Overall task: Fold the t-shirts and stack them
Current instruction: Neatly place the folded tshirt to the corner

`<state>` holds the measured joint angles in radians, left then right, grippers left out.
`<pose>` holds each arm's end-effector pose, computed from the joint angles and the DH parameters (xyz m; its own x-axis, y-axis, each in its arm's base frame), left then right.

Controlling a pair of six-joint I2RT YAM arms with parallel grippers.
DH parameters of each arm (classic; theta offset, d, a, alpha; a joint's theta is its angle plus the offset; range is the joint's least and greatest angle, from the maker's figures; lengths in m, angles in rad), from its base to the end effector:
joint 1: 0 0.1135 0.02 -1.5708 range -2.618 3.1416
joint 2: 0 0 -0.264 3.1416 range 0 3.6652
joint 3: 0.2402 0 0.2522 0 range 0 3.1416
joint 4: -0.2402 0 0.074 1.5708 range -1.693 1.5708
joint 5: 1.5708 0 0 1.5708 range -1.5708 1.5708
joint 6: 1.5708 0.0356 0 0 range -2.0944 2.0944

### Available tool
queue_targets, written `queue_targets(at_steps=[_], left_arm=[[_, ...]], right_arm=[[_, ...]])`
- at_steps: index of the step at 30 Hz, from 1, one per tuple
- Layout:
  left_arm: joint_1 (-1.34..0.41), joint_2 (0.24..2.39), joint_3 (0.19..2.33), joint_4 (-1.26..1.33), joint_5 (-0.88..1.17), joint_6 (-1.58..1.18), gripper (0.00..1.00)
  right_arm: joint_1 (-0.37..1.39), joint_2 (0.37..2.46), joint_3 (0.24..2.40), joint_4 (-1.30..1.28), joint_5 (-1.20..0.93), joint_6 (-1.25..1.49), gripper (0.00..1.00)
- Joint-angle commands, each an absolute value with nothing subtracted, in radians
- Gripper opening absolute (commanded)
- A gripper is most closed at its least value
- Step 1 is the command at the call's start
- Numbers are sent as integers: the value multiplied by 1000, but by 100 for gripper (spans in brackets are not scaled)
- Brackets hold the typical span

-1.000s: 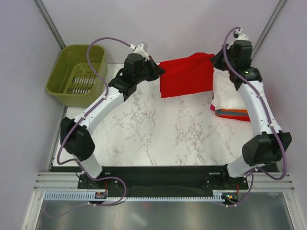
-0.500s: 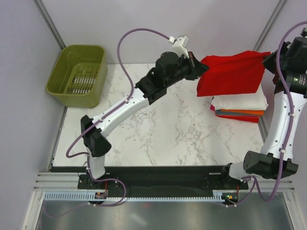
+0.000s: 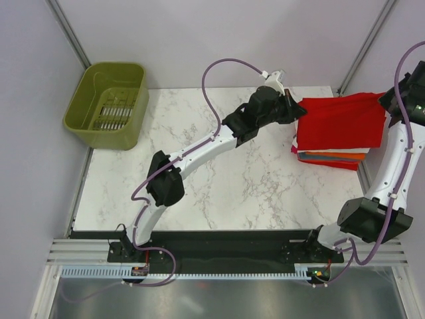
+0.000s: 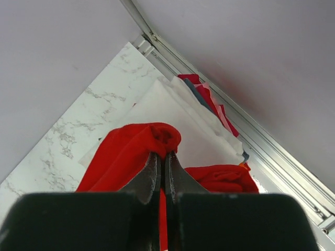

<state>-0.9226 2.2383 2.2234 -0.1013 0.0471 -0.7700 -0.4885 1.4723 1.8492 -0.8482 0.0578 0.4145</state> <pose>0.3235 -0.4299 0.3645 -0.6242 -0.3275 -0.7093 0.5432 0.4705 -0.6954 0.2616 -0.1414 0.4724 -0.1600 0.5403 -0.8261 0.6319 0.6990 0.3348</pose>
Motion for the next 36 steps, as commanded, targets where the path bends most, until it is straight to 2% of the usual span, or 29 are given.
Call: queue_targets(at_steps=[1, 11, 15, 23, 26, 27, 28, 29, 30, 31, 33, 36], left_arm=[[-922, 2235, 2266, -11, 29, -827, 2], [-914, 2322, 2310, 92, 3, -851, 3], [-891, 2403, 2313, 178, 34, -963, 3], [-855, 2557, 2419, 291, -46, -988, 4], [-827, 2621, 2448, 360, -66, -1003, 15], [-822, 2637, 2479, 364, -84, -1003, 34], [-818, 2664, 2491, 376, -89, -997, 42], [-807, 2671, 2503, 379, -87, -988, 47], [-804, 2668, 2510, 382, -83, -962, 55], [-801, 2662, 2504, 382, -80, -942, 58], [-798, 2605, 2462, 362, -84, -867, 69], [-796, 2484, 2349, 356, -91, -783, 73]], right_arm=[[-511, 1495, 1844, -784, 115, 393, 0], [-514, 1574, 1847, -747, 143, 399, 0], [-514, 1623, 1847, -720, 127, 403, 0], [-514, 1765, 1905, -651, 71, 437, 0], [-514, 1844, 1948, -612, 26, 431, 0], [-514, 1889, 1985, -614, 14, 417, 1], [-512, 1908, 1999, -611, 3, 413, 33], [-514, 1925, 2009, -611, -27, 413, 51], [-512, 1952, 2028, -603, -35, 408, 61], [-512, 1962, 2039, -603, -41, 408, 68], [-509, 1961, 2051, -603, -41, 407, 69], [-494, 1919, 2048, -603, -28, 417, 69]])
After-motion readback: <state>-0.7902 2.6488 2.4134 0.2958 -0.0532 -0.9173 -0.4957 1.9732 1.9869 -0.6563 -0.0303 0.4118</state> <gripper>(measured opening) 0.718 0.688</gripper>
